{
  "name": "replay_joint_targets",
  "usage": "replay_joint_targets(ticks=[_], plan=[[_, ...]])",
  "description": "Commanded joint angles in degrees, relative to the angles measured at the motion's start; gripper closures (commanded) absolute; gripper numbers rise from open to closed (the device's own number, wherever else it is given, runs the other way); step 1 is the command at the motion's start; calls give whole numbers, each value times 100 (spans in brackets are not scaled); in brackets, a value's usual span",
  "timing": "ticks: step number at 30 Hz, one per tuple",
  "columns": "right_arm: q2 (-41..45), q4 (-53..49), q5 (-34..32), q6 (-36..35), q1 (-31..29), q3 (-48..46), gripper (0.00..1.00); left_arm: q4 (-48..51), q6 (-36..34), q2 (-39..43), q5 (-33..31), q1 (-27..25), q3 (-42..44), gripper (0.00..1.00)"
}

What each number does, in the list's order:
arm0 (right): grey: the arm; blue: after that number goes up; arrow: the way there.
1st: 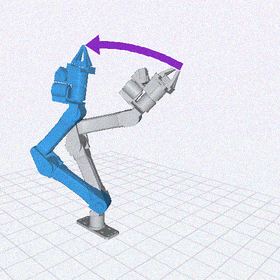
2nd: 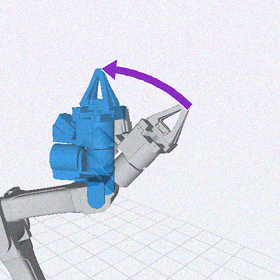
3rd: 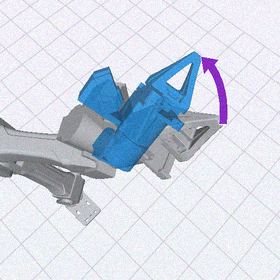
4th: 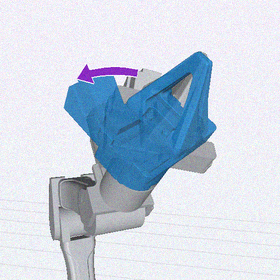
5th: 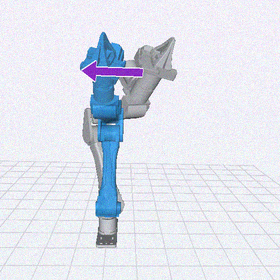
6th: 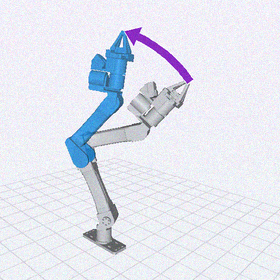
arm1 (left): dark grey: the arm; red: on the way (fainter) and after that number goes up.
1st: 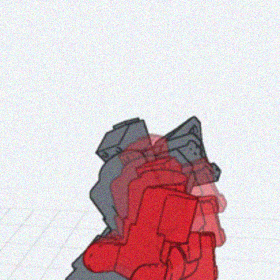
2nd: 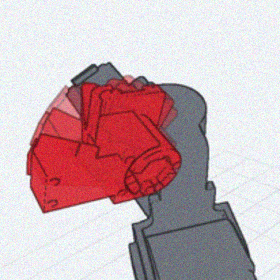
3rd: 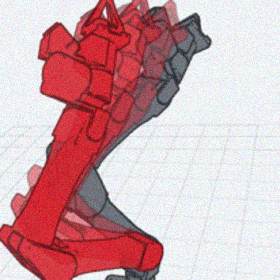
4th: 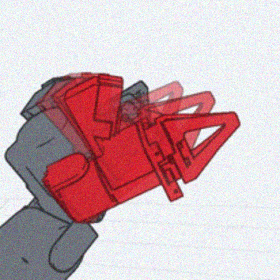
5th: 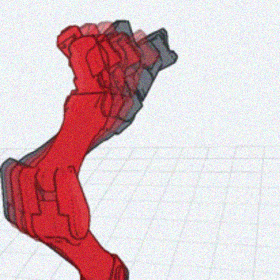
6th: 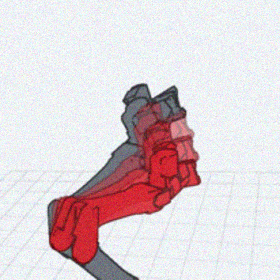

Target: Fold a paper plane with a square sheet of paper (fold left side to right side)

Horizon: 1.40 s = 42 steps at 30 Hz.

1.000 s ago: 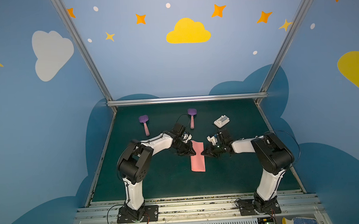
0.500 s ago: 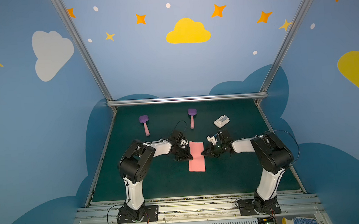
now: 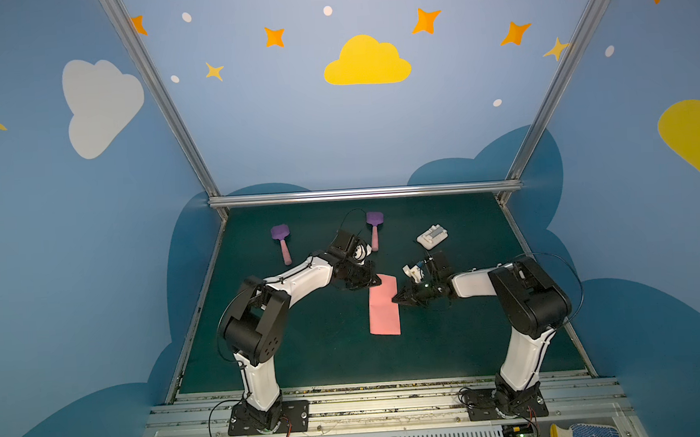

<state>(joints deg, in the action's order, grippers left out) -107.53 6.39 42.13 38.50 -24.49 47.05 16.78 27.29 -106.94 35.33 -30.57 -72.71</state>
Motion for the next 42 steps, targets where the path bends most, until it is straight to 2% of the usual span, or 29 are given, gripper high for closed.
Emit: replay_joint_targets(ticks=[1,13,21,25,29,35,42], plan=[[-387,-818,-904,-124,14,-164,100,331,-241,-396,39,81,-59,96],[-358,-861,-931,-159,41,-186,100,-108,-93,-863,-52,252,441,96],[-355,-928,-955,-237,63,-196,100,-280,15,-477,-147,523,896,96],[-380,-938,-959,-247,65,-166,100,-48,-81,-83,-81,569,669,96],[-381,-953,-962,-252,65,-169,100,101,-150,-35,91,495,253,96],[-394,-993,-968,-282,72,-175,100,290,-287,-631,216,294,-359,96],[-419,-1007,-993,-288,68,-189,100,208,-333,-1169,60,331,-525,96]])
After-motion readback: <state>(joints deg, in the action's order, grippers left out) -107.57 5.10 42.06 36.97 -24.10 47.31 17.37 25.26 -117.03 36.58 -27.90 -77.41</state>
